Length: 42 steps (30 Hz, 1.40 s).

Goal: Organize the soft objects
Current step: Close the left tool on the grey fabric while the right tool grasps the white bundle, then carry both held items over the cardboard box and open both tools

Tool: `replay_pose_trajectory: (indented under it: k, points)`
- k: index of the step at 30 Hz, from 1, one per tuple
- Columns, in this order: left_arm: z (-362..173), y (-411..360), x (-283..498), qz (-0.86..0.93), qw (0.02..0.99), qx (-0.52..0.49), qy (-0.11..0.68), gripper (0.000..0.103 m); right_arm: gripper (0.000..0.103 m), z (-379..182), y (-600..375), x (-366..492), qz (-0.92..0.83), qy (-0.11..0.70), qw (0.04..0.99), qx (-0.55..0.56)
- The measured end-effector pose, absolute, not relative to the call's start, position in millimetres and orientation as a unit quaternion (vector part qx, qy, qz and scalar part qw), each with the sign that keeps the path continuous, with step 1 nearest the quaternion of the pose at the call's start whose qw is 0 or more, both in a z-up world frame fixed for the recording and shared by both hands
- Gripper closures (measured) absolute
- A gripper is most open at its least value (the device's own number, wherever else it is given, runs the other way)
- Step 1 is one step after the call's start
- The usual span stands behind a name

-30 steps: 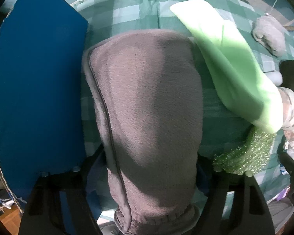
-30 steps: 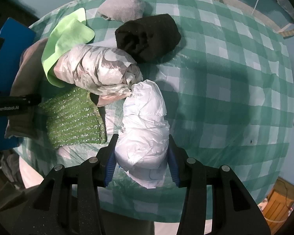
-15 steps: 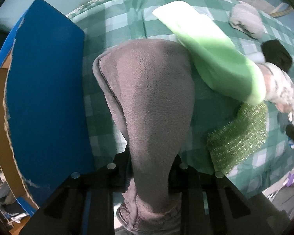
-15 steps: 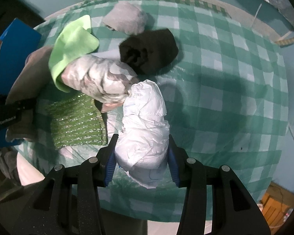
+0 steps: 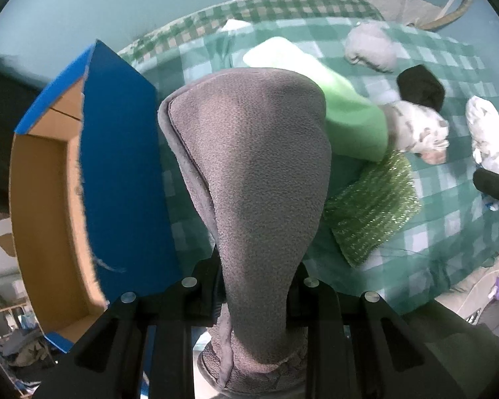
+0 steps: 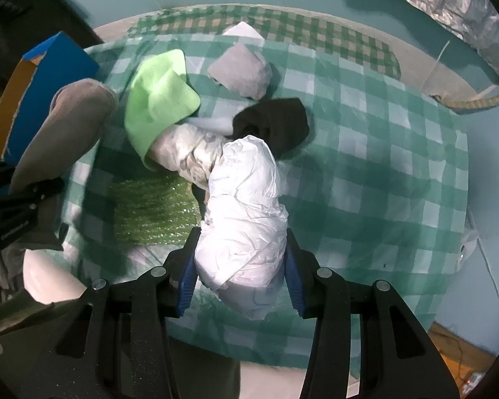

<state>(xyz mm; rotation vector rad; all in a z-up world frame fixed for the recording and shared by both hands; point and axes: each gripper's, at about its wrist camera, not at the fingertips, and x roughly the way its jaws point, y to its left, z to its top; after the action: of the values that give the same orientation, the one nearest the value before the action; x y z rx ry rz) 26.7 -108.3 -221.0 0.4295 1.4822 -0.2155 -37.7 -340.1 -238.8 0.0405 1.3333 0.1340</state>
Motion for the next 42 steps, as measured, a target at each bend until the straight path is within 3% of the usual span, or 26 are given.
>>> replay_pose_trajectory:
  k: [17, 42]
  points:
    - [-117, -113, 3, -0.105, 0.747, 0.208, 0.622, 0.077, 0.057, -183, -318, -28, 0.105, 0.592, 0.799, -0.002]
    - [-64, -64, 5, -0.061, 0.780, 0.169, 0.600, 0.077, 0.057, -122, -238, 1, 0.204, 0.550, 0.807, -0.068]
